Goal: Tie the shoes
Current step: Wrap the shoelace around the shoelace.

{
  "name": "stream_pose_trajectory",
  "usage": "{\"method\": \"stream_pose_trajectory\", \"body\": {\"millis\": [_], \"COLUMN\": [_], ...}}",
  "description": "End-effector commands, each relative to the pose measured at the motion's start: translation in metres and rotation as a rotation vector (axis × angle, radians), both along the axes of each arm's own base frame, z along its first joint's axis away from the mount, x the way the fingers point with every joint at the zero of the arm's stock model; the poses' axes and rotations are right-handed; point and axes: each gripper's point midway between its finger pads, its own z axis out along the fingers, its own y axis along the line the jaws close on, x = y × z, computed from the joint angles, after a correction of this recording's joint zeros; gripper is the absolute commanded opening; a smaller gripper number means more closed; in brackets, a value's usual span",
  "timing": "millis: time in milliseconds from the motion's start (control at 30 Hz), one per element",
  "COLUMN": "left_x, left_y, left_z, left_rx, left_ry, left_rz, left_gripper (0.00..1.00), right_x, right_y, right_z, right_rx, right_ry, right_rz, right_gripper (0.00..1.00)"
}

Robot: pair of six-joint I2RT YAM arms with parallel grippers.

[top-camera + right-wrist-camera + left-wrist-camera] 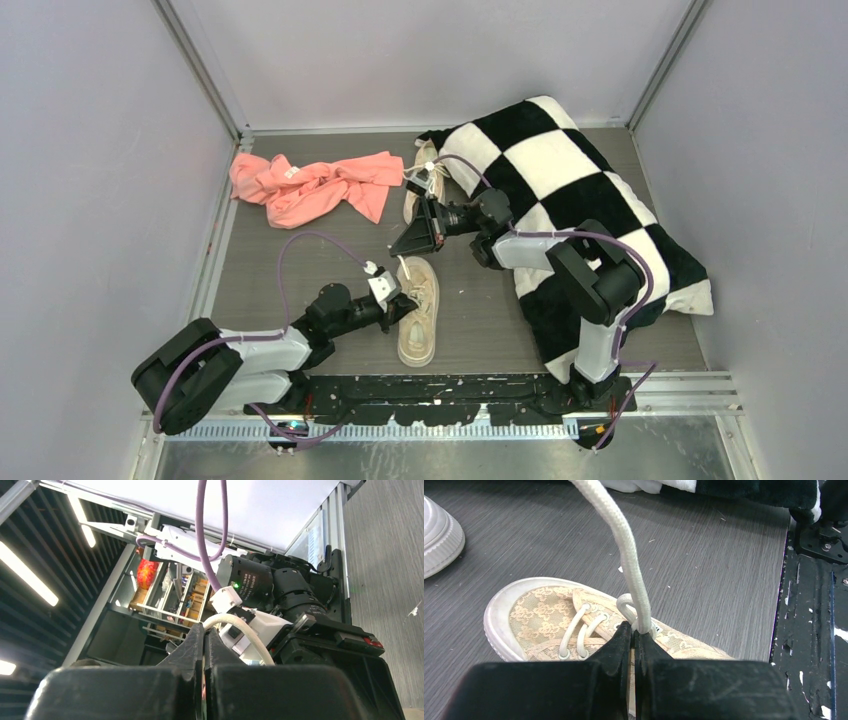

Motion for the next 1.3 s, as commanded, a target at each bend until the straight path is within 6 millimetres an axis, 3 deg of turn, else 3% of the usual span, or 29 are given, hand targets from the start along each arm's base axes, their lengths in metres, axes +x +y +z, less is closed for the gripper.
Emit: {"method": "stream_pose_trajectory", "body": {"millis": [0, 133, 267, 500, 733, 933, 1267], "left_x": [0.0, 0.0, -0.001, -0.002, -0.004, -0.005, -0.008], "left_y": [-0.002, -0.002, -0.002, -0.002, -0.002, -0.002, 0.0], "left_z": [0.019, 0.022, 0.023, 0.024, 0.023, 0.019, 0.026], "left_rx": [-0.051, -0.057, -0.064, -0.07, -0.07, -0.064, -0.107], "left_ry": [-0.075, -0.077, -0.074, -0.064, -0.053, -0.042, -0.055], "left_rz": [-0.016, -0.015, -0.017, -0.017, -0.022, -0.025, -0.022], "left_gripper": [0.0, 0.0, 0.0, 0.0, 0.0, 0.0, 0.0], "right_x": [0.013, 0.036, 0.042, 0.05, 0.054, 0.054, 0.06], "right_y": [-0.01, -0.016, -0.013, -0.01, -0.025, -0.039, -0.074], "right_z": [0.002, -0.036, -0.07, -0.107, -0.174, -0.184, -0.228], "right_rx": [0.057, -0.017, -0.076, -0.18, -0.53, -0.687, -1.004], "right_ry": [-0.029, 0.091, 0.172, 0.216, 0.216, 0.132, 0.078], "right_rz": [-0.065, -0.115, -0.124, -0.173, -0.265, -0.268, -0.342], "right_gripper": [0.01, 0.01, 0.01, 0.01, 0.01, 0.01, 0.01]}}
